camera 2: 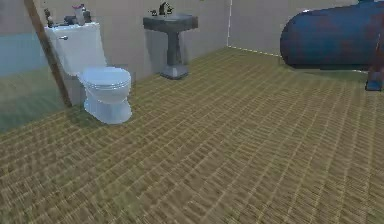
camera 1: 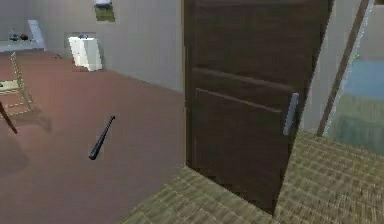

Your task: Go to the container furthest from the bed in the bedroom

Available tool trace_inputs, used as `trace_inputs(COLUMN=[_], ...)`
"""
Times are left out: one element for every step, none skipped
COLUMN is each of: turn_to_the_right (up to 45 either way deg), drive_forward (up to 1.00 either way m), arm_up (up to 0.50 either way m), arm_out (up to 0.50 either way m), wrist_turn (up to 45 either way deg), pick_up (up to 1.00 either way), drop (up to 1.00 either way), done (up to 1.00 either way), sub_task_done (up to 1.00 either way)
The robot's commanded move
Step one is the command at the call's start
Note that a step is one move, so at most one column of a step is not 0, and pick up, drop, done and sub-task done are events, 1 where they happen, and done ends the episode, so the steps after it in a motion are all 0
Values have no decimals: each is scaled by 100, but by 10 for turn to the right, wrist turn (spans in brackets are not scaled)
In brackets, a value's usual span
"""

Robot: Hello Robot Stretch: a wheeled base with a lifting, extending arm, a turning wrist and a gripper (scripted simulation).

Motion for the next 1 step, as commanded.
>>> trace_inputs(turn_to_the_right=[450], drive_forward=[0], arm_up=[0], arm_out=[0], wrist_turn=[0], pick_up=[0], drop=[0], done=[0], sub_task_done=[0])
